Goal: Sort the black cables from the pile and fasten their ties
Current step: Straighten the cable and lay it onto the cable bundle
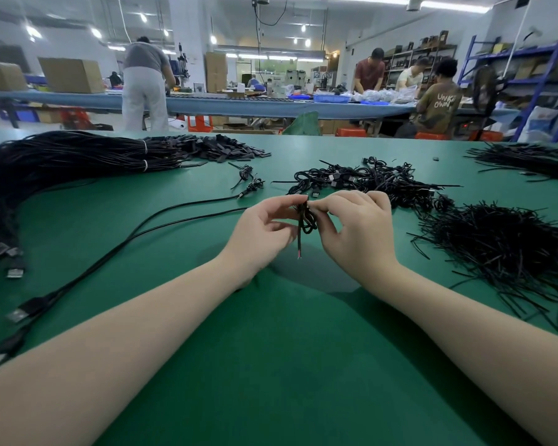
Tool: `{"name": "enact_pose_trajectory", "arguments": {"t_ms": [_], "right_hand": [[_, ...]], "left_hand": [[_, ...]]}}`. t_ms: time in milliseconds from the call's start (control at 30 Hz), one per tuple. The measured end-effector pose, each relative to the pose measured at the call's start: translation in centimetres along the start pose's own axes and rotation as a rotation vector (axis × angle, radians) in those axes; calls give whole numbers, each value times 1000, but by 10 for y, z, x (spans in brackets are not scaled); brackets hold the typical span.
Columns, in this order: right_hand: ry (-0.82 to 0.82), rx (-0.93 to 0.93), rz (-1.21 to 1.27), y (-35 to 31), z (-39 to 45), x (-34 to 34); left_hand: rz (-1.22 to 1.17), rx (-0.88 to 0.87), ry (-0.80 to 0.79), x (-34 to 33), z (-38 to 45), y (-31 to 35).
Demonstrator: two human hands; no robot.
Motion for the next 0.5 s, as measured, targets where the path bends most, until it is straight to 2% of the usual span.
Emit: {"name": "enact_pose_trajectory", "arguments": {"t_ms": [100,167,300,400,500], "right_hand": [[-3,-7,8,-1,0,-1],[32,3,-3,-4,1,-1],[88,66,-34,-9,3,0],[110,217,-94,-12,4,2],[97,267,-110,-14,4,1]], "left_hand": [[154,-103,99,3,-1,1],[144,-106,147,4,-1,3],[-68,133,59,-1,-1,1],[-314,289,20,1,0,2],[-330,305,-25,4,-1,4]]}}
Point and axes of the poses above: each hand's wrist, its own z-axis towards the middle knuckle, its own x-axis out of the back of the hand, y = z × x, the point moved 3 cm from there along z, towards the middle knuckle, and after that the axes turned 8 degrees about z, right-handed, at the moved point
